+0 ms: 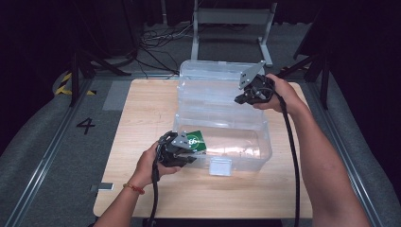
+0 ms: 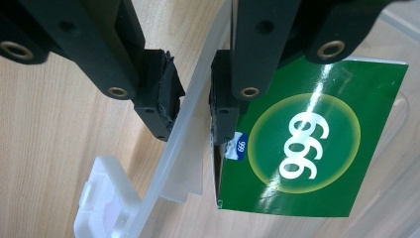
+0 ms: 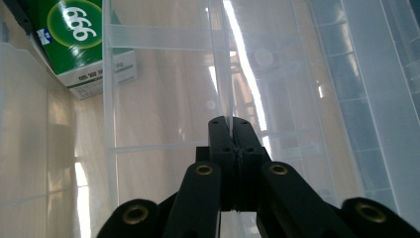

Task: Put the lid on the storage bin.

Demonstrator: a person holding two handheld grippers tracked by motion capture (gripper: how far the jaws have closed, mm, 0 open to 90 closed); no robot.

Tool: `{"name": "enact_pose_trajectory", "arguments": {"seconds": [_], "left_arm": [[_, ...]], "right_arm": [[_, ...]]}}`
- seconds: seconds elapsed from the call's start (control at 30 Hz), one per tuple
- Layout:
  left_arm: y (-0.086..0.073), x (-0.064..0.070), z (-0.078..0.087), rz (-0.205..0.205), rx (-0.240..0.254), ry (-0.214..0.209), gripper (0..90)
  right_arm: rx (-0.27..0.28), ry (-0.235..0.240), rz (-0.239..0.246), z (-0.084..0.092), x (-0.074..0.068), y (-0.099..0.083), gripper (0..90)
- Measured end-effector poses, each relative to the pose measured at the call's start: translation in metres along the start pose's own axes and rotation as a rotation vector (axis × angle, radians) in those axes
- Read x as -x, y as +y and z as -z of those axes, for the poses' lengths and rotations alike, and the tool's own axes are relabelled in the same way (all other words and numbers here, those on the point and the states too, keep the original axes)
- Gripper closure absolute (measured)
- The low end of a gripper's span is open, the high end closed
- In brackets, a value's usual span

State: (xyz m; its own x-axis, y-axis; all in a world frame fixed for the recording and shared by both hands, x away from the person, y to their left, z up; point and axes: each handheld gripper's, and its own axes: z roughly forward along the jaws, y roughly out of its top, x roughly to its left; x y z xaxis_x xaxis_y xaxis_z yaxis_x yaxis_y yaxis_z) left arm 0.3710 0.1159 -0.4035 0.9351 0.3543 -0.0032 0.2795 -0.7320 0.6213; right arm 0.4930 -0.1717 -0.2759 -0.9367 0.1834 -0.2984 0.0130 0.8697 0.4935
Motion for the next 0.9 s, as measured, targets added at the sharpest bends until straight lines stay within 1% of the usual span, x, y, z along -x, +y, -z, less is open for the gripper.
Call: {"name": "enact_pose_trajectory", "arguments": {"seconds": [0.3,0.4,0.5,0.63,0.67,0.9], "left_arm": [[0.0,0.0,0.0,0.001,-0.003,0.003,73.8],[0.0,0.001,0.0,-0.006,-0.009,0.003,73.9],[0.001,0.002,0.0,-0.012,-0.008,0.009,73.8],[0.001,0.003,0.0,-0.009,-0.008,0.011,73.7],[0.001,0.003,0.0,-0.009,-0.008,0.01,73.7],[0.001,0.003,0.0,-0.009,-0.008,0.008,73.6]], "right_arm": [[0.016,-0.013,0.01,0.006,-0.013,0.0,89.8],[0.022,-0.012,0.011,0.008,-0.018,-0.001,89.8],[0.03,-0.013,0.008,0.009,-0.022,-0.001,89.8],[0.036,-0.023,0.002,0.01,-0.026,-0.003,89.8],[0.04,-0.019,0.001,0.011,-0.027,-0.003,89.8],[0.034,-0.026,0.013,0.013,-0.036,-0.002,89.8]]}}
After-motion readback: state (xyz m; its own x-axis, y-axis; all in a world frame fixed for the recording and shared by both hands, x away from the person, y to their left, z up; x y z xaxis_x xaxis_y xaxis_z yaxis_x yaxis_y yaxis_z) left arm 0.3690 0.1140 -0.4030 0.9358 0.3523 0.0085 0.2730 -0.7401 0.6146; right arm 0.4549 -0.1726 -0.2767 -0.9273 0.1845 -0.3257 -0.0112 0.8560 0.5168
